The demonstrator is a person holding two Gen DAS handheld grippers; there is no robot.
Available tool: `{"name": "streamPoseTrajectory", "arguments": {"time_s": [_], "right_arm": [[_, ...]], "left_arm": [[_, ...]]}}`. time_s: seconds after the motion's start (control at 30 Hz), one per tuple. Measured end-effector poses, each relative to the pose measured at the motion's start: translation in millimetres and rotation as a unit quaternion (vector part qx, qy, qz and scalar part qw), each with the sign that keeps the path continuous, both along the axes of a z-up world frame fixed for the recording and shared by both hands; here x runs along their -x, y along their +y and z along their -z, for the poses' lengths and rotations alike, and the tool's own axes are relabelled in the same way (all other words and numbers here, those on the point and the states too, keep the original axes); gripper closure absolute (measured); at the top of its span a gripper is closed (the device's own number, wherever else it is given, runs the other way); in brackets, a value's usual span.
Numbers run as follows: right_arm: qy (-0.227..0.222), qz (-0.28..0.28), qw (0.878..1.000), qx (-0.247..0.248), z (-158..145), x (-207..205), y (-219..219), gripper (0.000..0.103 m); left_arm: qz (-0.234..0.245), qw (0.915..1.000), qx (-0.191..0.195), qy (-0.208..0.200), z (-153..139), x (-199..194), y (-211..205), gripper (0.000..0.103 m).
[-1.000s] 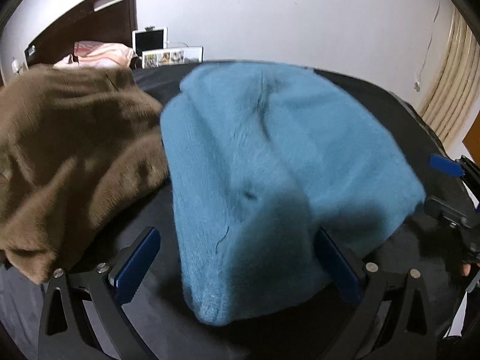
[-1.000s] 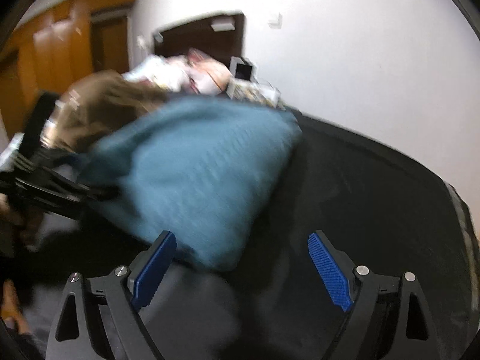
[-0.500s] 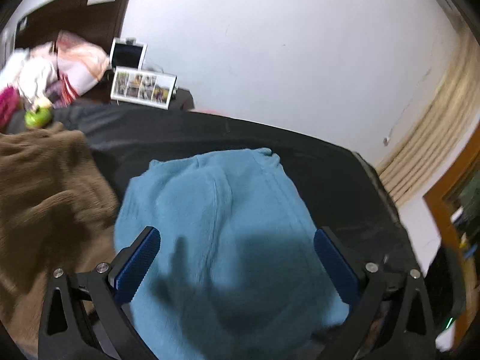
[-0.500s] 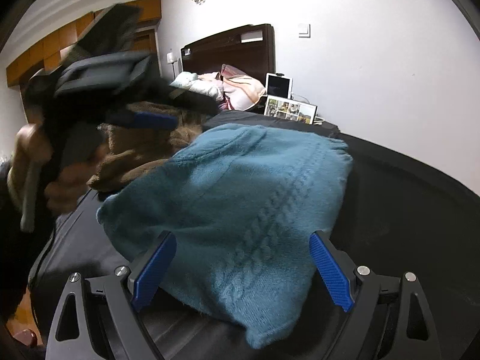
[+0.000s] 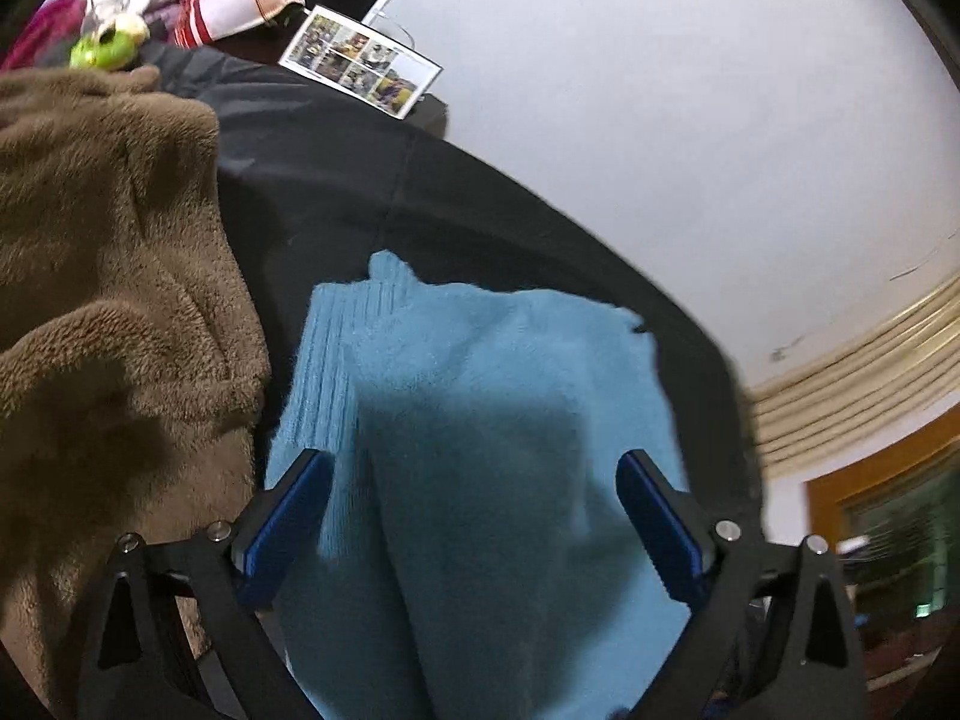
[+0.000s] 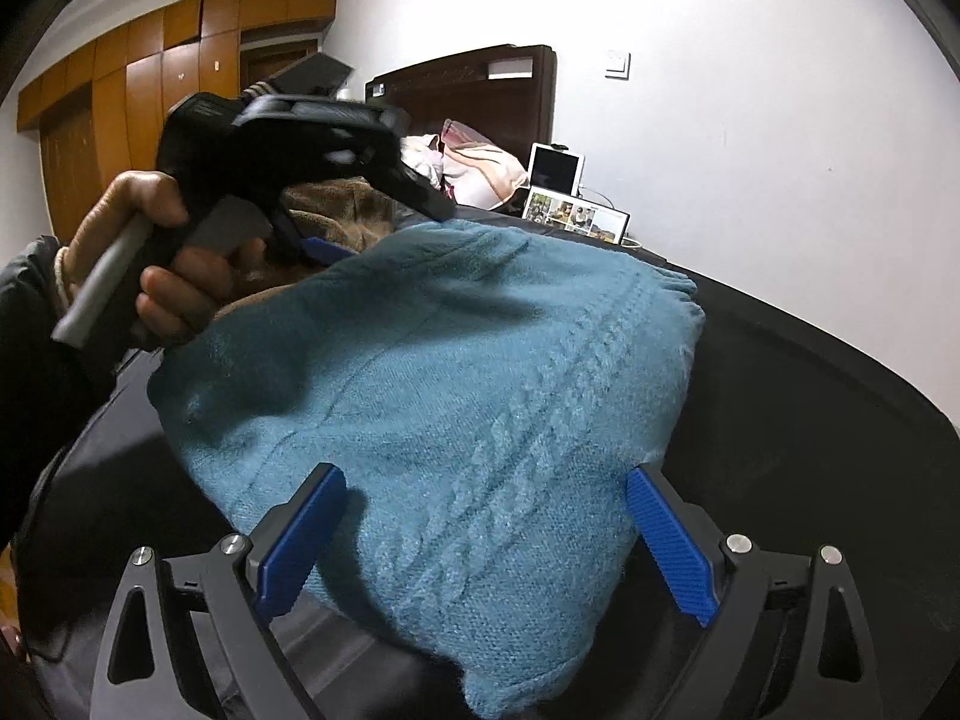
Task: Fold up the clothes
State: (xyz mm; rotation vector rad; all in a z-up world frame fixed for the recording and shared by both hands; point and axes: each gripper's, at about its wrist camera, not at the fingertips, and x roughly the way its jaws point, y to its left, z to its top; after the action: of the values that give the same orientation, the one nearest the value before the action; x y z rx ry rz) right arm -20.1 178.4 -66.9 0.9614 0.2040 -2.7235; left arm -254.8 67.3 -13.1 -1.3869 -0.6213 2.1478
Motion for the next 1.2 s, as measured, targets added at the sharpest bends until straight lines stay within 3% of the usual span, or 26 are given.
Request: {"name": "streamPoseTrajectory", "arguments": {"time_s": [0.13,0.33,0.47,0.5,0.6,0.63,0.87,1.0,1.2], "right_arm": [[-0.002,0.004,1.000,-0.001,2,1,1,0.004],[-0.011,0.014,1.000,0.012,3,5,6,0.002],[-0.023,0.023,0.999,0.031,5,8,12,0.002],[-0.026,0.025,0.999,0.035,5,8,14,0.002],[-0.033,0.032,0.998,0.041,7,12,18,0.002],[-0.036,0.035,0.998,0.041,7,13,19,0.002],[-0.033,0.038,0.998,0.023,8,12,15,0.002],[-0.030,0.037,0.999,0.013,9,10,11,0.002],[0.015,0.038,0.999,-0.001,-13,4,12,0.002]], "left_arm": [[0.030,0.9988,-0.037,-0.010,0,-13,-11,0.007],[0.087,0.9942,-0.063,-0.008,0,-28,-1,0.007],[0.100,0.9946,-0.015,-0.024,10,-26,22,0.012],[0.094,0.9953,-0.004,-0.023,12,-24,24,0.019],[0.064,0.9973,0.013,-0.032,13,-20,13,0.068],[0.056,0.9976,0.011,-0.040,14,-18,7,0.071],[0.049,0.9964,0.069,0.013,-5,-39,-5,0.076],[0.052,0.9943,0.087,0.034,6,-44,1,0.076],[0.046,0.9893,0.123,0.063,2,-55,4,0.072]]}}
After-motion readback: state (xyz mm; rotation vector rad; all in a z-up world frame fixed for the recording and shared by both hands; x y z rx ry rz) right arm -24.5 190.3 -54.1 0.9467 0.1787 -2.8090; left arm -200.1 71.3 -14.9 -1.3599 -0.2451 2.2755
